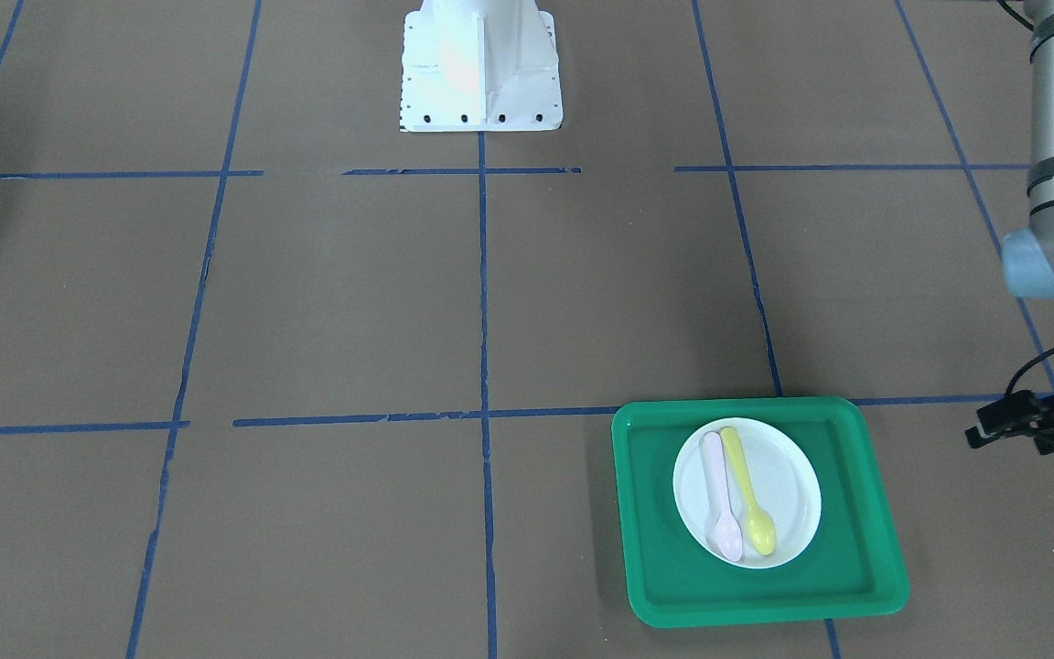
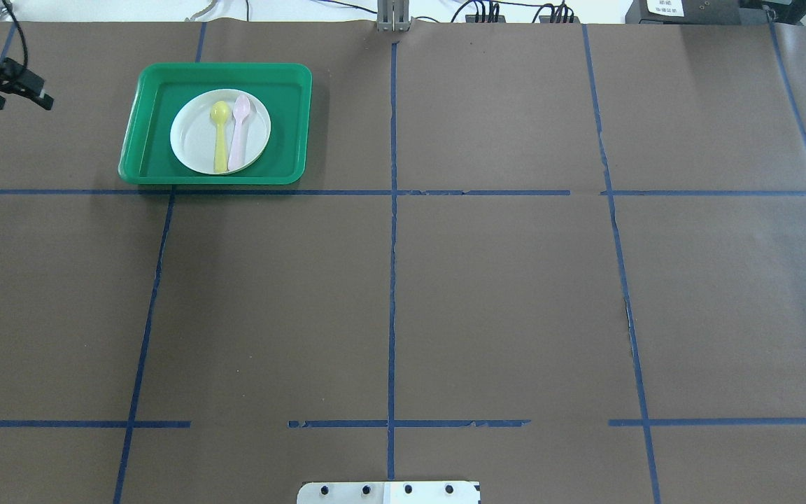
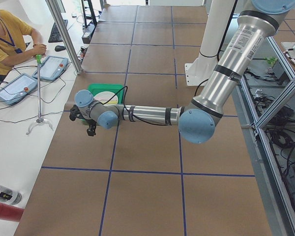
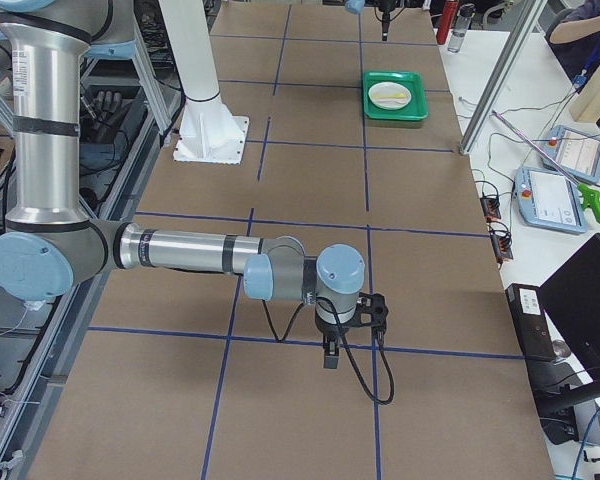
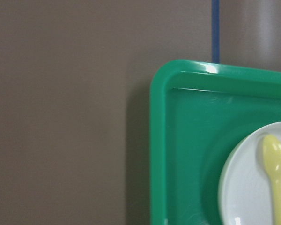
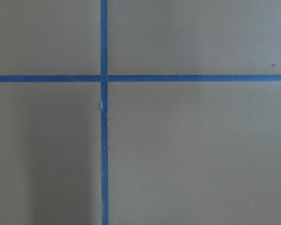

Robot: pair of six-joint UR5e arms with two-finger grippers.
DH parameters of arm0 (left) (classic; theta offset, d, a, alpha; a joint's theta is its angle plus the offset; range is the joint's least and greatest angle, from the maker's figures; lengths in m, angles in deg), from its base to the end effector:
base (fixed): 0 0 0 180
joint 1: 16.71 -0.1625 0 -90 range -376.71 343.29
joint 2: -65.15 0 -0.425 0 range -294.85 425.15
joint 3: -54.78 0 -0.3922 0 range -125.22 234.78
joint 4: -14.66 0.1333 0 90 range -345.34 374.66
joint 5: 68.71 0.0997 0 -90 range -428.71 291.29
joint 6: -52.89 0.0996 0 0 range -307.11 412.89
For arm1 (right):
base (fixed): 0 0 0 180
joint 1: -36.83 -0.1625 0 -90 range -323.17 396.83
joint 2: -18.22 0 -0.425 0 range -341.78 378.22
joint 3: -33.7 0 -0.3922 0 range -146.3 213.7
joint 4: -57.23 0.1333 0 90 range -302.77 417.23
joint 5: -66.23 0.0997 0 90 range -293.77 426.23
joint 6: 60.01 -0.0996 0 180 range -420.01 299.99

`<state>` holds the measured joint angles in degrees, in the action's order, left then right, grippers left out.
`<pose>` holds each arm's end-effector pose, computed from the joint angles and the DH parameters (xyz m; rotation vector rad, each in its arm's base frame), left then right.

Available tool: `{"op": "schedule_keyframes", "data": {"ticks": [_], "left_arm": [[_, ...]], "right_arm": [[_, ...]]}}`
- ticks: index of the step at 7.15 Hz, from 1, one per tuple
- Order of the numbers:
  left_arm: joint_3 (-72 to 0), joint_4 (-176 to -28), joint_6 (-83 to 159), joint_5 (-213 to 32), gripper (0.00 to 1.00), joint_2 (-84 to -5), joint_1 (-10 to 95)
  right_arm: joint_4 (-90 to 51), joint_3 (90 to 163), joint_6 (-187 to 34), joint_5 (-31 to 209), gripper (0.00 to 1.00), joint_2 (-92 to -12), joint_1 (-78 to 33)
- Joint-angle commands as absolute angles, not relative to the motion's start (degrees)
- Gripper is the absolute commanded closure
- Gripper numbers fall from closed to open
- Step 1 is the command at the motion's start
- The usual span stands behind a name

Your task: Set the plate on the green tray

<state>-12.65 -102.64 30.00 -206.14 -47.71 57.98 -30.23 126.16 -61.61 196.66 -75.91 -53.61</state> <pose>0.1209 -0.6687 0.5657 0.1628 0.9137 0.0766 0.0723 -0.4617 0.6721 0.0074 -0.7058 0.0288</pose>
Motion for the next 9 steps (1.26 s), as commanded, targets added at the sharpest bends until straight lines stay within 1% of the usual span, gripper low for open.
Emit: {"op": "schedule_keyframes", "data": {"ticks": [1, 2, 3, 4, 5, 6, 8, 9], "left_arm": [[-21.2, -99.2, 38.5, -206.3, 0.00, -35.5, 61.1], [-21.3, -97.9, 45.8, -206.3, 0.00, -31.7, 63.7], [-21.4, -94.2, 55.7, -206.3, 0.00, -27.0, 68.6], [-23.2, -92.1, 63.4, -206.4, 0.00, -22.3, 70.5], [-27.4, -85.4, 63.7, -206.5, 0.00, -19.9, 70.8], [-30.8, -72.9, 62.8, -206.6, 0.00, -20.9, 73.6], [-31.8, -71.2, 61.9, -206.6, 0.00, -20.4, 74.4], [-34.1, -71.6, 62.0, -206.1, 0.00, -20.4, 74.5]], "right_arm": [[-30.2, 126.2, -61.7, 196.7, 0.00, -75.9, -53.6], [-30.2, 126.2, -61.6, 196.7, 0.00, -75.9, -53.6], [-30.2, 126.2, -61.7, 196.7, 0.00, -75.9, -53.6], [-30.2, 126.1, -61.6, 196.7, 0.00, -75.9, -53.6], [-30.2, 126.2, -61.6, 196.7, 0.00, -75.9, -53.6], [-30.2, 126.2, -61.6, 196.7, 0.00, -75.9, -53.6], [-30.2, 126.1, -61.6, 196.7, 0.00, -75.9, -53.6], [-30.2, 126.1, -61.6, 196.7, 0.00, -75.9, -53.6]]}}
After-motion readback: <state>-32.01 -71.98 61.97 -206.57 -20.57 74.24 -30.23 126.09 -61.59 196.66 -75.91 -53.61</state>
